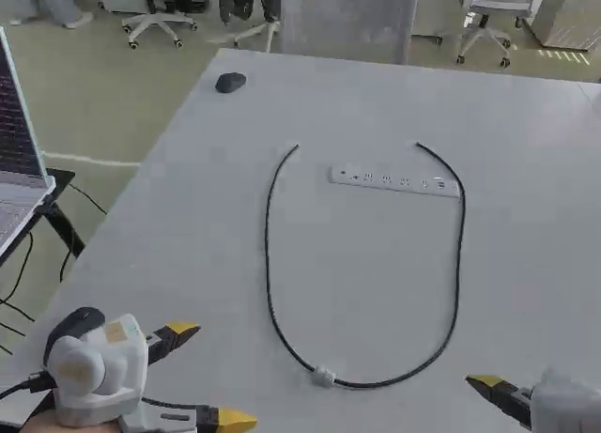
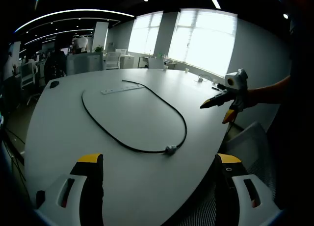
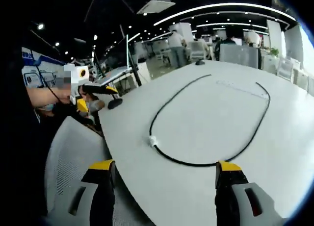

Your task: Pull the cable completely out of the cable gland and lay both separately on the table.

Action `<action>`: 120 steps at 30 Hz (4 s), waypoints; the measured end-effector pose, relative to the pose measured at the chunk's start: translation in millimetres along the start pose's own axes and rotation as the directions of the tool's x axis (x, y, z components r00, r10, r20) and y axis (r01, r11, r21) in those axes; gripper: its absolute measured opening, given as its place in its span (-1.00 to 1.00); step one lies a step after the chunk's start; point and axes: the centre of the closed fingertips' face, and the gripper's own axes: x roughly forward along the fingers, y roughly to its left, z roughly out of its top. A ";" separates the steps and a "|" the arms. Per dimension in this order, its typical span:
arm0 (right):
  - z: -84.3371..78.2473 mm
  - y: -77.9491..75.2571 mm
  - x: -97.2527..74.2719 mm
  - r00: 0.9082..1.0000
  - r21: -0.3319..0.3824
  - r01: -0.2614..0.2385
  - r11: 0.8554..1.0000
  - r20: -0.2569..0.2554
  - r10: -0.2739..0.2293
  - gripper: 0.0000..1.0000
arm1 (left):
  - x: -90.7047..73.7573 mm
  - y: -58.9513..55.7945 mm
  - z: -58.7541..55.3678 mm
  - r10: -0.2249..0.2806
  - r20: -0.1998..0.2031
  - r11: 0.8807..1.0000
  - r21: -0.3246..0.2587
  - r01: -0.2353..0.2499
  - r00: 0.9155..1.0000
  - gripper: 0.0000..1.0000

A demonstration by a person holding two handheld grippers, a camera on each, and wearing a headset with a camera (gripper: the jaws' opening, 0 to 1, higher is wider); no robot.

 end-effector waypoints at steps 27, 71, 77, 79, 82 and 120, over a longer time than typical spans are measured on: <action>7.9 -2.0 12.0 0.999 -0.012 -0.037 0.999 -0.002 0.037 0.46 | 2.7 -2.8 -7.1 0.024 -0.020 1.000 -0.005 -0.024 1.000 0.93; 22.9 0.6 103.8 0.974 -0.136 -0.109 0.985 -0.213 0.079 0.10 | 8.6 7.2 -15.1 -0.049 -0.039 0.999 -0.006 0.049 0.998 0.81; 21.8 2.5 111.0 0.963 -0.165 -0.131 0.978 -0.255 0.086 0.03 | 9.6 10.1 -16.0 -0.059 -0.043 0.998 -0.005 0.059 0.997 0.76; 21.9 2.3 113.4 0.960 -0.171 -0.138 0.976 -0.264 0.089 0.01 | 10.5 11.7 -17.2 -0.059 -0.044 0.998 -0.009 0.058 0.997 0.75; 20.5 0.8 116.7 0.955 -0.174 -0.146 0.974 -0.280 0.094 -0.02 | 11.0 11.2 -18.1 -0.062 -0.045 0.998 -0.014 0.061 0.997 0.74; -11.8 15.5 142.9 0.884 -0.244 -0.280 0.929 -0.443 0.150 -0.74 | 14.2 5.3 -21.8 -0.076 -0.036 0.996 -0.047 0.074 0.996 0.74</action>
